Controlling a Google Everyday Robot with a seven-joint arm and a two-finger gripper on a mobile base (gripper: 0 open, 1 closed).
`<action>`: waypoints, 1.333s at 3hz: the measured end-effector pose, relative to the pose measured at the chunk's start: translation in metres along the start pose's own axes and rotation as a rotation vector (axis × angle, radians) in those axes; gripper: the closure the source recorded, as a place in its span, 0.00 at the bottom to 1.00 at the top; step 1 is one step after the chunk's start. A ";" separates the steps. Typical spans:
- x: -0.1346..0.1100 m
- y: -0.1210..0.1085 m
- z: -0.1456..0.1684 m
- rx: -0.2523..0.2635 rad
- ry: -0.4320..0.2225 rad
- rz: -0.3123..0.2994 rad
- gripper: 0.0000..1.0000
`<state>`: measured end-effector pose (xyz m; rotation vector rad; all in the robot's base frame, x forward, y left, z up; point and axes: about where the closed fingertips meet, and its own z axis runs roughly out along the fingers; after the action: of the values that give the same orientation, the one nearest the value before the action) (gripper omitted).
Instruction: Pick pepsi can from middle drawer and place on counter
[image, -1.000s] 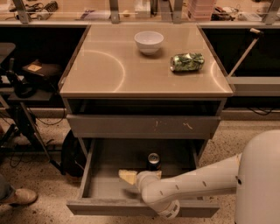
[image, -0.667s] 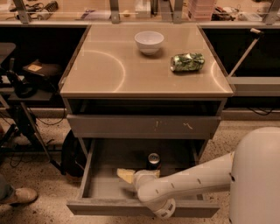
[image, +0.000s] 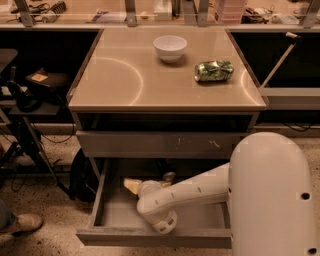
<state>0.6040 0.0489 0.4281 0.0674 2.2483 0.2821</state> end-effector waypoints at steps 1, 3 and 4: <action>0.000 0.000 0.000 0.000 0.000 0.000 0.00; -0.086 -0.100 -0.003 0.266 -0.143 0.086 0.00; -0.090 -0.104 -0.003 0.279 -0.152 0.092 0.00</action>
Offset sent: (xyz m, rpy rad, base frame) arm 0.0485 -0.1123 0.0252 -0.1022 -0.0382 -0.3039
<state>0.6642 -0.0658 0.4751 0.3298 2.1219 0.0088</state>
